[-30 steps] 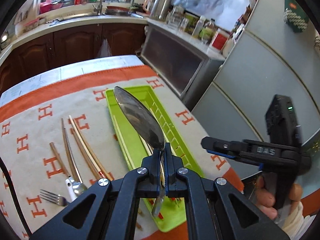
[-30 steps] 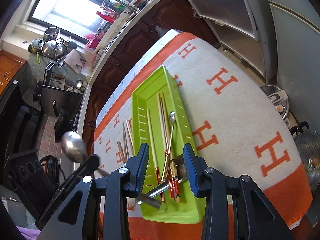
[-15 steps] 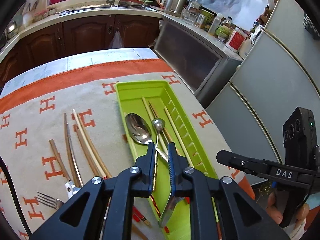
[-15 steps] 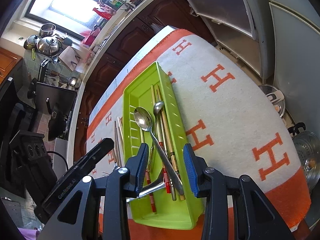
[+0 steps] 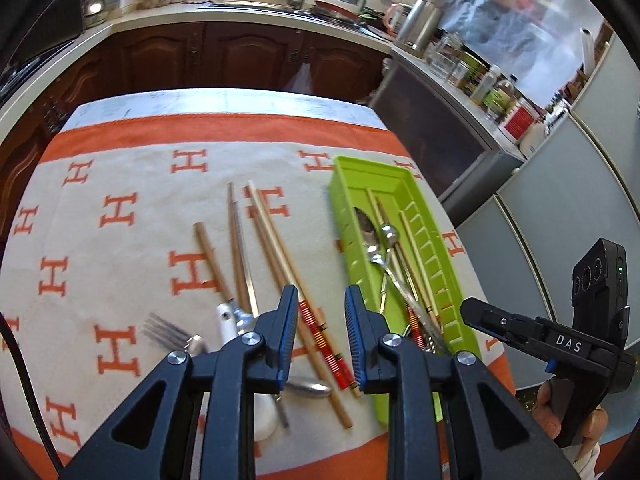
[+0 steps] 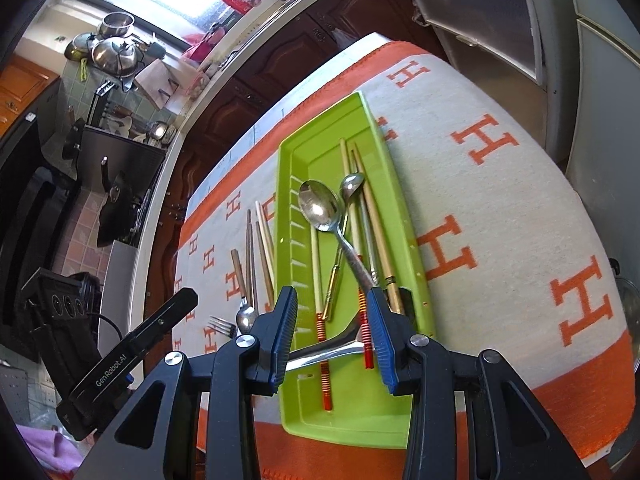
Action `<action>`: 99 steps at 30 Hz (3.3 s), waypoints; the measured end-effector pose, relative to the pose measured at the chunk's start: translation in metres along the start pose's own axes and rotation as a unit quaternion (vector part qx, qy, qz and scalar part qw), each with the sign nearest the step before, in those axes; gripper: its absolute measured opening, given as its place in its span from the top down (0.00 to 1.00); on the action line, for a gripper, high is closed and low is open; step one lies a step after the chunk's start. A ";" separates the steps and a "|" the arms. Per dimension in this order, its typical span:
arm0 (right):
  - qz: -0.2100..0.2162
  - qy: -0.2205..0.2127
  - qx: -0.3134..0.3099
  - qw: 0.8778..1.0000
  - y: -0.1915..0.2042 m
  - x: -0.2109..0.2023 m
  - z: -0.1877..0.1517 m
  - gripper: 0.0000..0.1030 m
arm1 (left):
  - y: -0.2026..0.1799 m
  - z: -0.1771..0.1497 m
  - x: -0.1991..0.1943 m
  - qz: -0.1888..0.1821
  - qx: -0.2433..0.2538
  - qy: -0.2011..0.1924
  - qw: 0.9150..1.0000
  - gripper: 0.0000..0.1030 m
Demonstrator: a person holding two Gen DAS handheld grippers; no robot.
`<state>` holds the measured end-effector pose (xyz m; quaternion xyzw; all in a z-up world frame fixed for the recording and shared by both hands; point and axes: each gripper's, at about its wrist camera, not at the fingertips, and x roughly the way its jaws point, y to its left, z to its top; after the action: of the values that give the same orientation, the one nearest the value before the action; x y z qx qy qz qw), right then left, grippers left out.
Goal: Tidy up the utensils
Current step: 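Move both grippers back over the remaining utensils, then grasp the white ceramic spoon with the right gripper and lift it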
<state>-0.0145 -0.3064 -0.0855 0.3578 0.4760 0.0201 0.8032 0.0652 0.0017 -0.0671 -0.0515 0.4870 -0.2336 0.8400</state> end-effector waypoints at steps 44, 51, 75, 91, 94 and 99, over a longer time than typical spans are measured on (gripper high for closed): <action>-0.057 0.116 -0.276 0.953 0.156 0.141 -0.112 0.65 | 0.131 -0.079 -0.014 0.021 -0.104 0.022 0.994 0.80; -0.083 0.105 -0.316 0.939 0.167 0.144 -0.124 0.66 | 0.139 -0.084 -0.012 0.010 -0.116 0.024 0.993 0.80; -0.101 0.095 -0.384 0.913 0.196 0.149 -0.148 0.91 | 0.149 -0.090 -0.014 -0.004 -0.126 0.022 0.992 0.80; -0.042 0.093 -0.315 0.944 0.178 0.134 -0.125 0.94 | 0.136 -0.084 -0.013 0.004 -0.109 0.027 0.994 0.80; -0.025 0.082 -0.310 0.947 0.179 0.122 -0.121 0.94 | 0.131 -0.081 -0.014 0.005 -0.102 0.026 0.994 0.80; -0.001 0.059 -0.306 0.950 0.180 0.100 -0.114 0.94 | 0.124 -0.072 -0.015 0.000 -0.098 0.028 0.995 0.80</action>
<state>0.0071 -0.0718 -0.0866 0.0929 0.4935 0.1849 0.8448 0.0410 0.1285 -0.1321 -0.1271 0.5308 -0.1861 0.8170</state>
